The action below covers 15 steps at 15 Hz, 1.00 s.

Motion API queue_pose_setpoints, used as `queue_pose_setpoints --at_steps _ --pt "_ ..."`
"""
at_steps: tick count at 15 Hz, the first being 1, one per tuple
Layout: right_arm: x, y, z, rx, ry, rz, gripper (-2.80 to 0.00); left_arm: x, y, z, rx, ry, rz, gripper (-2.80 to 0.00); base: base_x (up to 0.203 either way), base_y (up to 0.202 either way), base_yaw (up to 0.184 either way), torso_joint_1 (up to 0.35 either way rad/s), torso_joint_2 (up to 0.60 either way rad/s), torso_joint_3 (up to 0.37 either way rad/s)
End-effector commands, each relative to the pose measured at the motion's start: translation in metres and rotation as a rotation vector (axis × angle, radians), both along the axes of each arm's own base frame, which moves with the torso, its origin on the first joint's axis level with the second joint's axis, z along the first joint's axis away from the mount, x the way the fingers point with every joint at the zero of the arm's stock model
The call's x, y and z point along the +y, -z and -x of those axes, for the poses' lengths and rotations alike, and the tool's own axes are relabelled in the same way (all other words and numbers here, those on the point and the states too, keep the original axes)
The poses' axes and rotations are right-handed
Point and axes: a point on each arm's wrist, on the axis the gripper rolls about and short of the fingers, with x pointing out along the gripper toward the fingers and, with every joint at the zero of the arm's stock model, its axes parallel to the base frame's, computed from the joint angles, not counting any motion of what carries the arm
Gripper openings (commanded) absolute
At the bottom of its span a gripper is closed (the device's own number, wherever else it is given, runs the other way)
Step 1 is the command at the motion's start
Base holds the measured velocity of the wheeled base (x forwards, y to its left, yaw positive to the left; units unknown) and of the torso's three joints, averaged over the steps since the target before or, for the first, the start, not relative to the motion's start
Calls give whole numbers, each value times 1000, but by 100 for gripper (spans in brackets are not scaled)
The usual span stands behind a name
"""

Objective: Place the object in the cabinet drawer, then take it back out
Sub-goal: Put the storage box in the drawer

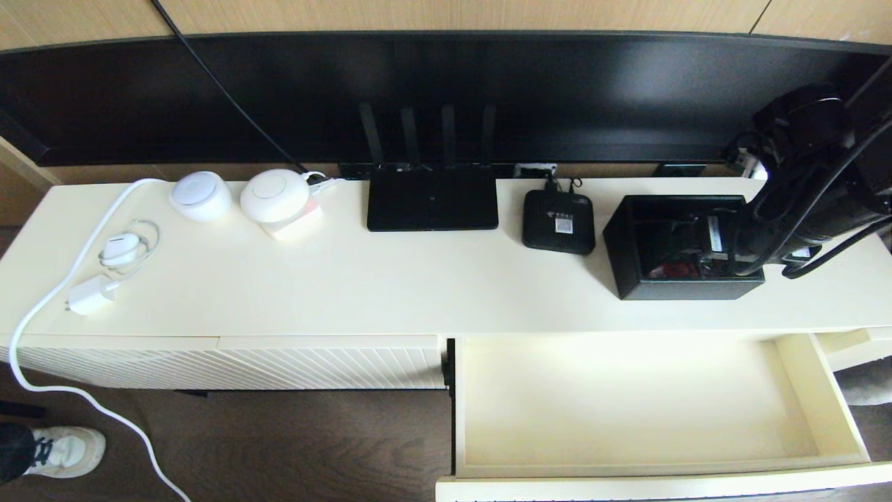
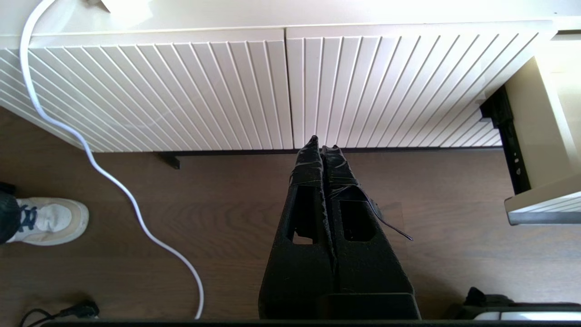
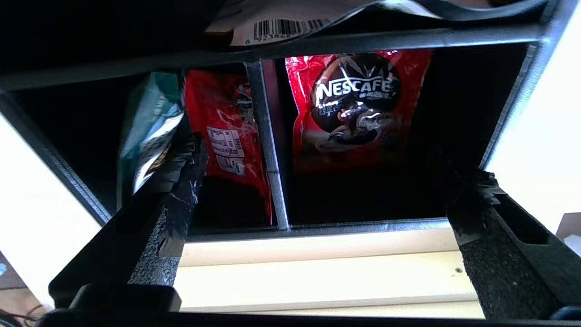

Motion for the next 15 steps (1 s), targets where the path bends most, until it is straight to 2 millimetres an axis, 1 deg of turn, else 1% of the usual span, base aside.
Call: queue_pose_setpoints --at_steps 1,8,11,13,15 --pt "0 5 -3 17 -3 7 0 0 0 0 1 0 0 -280 0 0 0 0 0 0" --pt "1 17 -9 32 -7 9 0 0 0 0 2 0 0 -280 0 0 0 0 0 0" --pt "1 18 -10 29 -8 10 0 0 0 0 2 0 0 -280 0 0 0 0 0 0" --pt "1 15 -11 18 -5 6 0 0 0 0 2 0 0 -280 0 0 0 0 0 0" --pt "1 18 -10 30 -6 8 0 0 0 0 1 0 0 -280 0 0 0 0 0 0"
